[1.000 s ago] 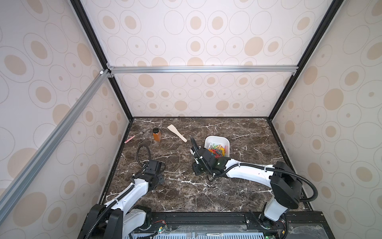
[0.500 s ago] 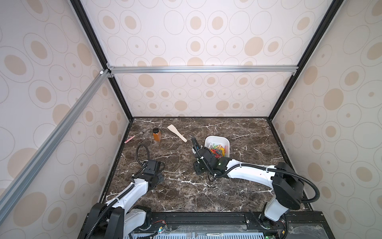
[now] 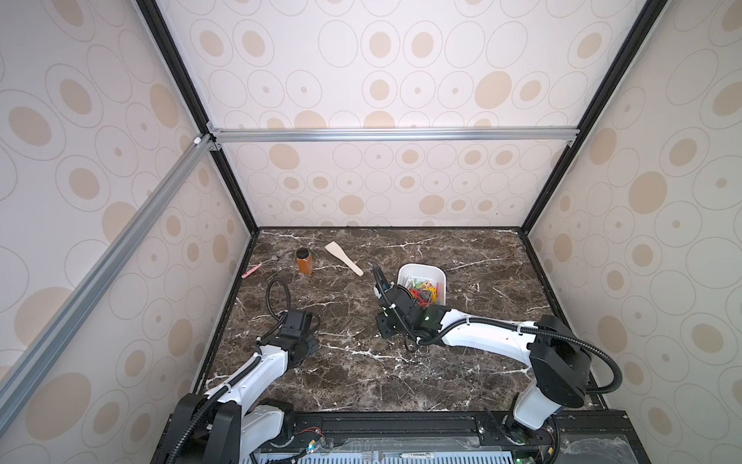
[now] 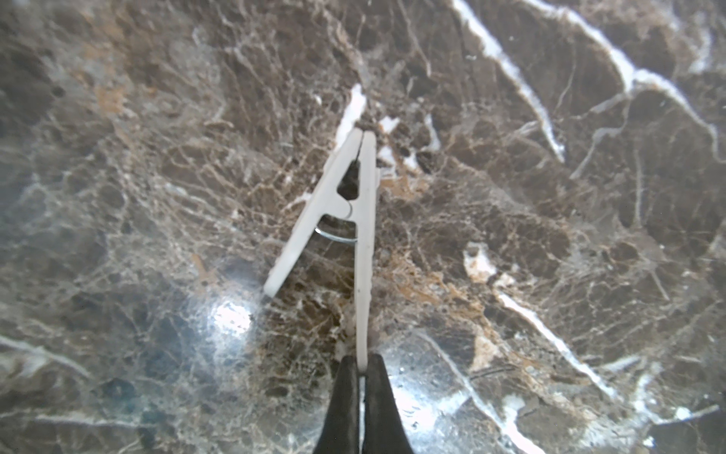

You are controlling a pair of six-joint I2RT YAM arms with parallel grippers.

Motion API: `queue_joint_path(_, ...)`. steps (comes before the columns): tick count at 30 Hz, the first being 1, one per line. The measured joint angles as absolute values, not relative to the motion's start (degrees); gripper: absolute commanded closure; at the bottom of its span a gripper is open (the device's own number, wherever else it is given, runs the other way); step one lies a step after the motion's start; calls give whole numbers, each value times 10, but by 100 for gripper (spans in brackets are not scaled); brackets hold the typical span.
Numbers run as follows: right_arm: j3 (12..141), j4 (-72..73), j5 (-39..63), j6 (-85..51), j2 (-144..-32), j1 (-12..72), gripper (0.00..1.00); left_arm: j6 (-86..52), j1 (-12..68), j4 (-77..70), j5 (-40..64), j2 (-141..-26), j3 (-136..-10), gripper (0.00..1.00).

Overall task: Put the clothespins into the storage box
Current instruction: Pick up the clothespin from the center of the board, then place the clothespin in the storage box.

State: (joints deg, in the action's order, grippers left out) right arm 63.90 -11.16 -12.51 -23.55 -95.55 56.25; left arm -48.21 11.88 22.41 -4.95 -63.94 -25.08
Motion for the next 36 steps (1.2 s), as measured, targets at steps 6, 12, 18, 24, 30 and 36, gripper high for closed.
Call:
queue_joint_path(6,639,-112,-134,-236,-955,562,73,-472,126,238,-29,-644,-301,100)
queue_joint_path(12,636,-115,-137,-245,-946,542,73,-475,195,252,-17,-668,-369,100)
queue_joint_path(18,606,-126,-146,-257,-887,492,73,-488,322,254,-19,-741,-474,100)
queue_joint_path(24,559,-133,-151,-269,-817,413,73,-487,419,233,-17,-833,-580,100)
queue_joint_path(30,533,-155,-154,-278,-781,347,73,-462,465,194,15,-959,-691,100)
queue_joint_path(36,522,-168,-152,-280,-757,327,73,-414,473,189,43,-1060,-791,85)
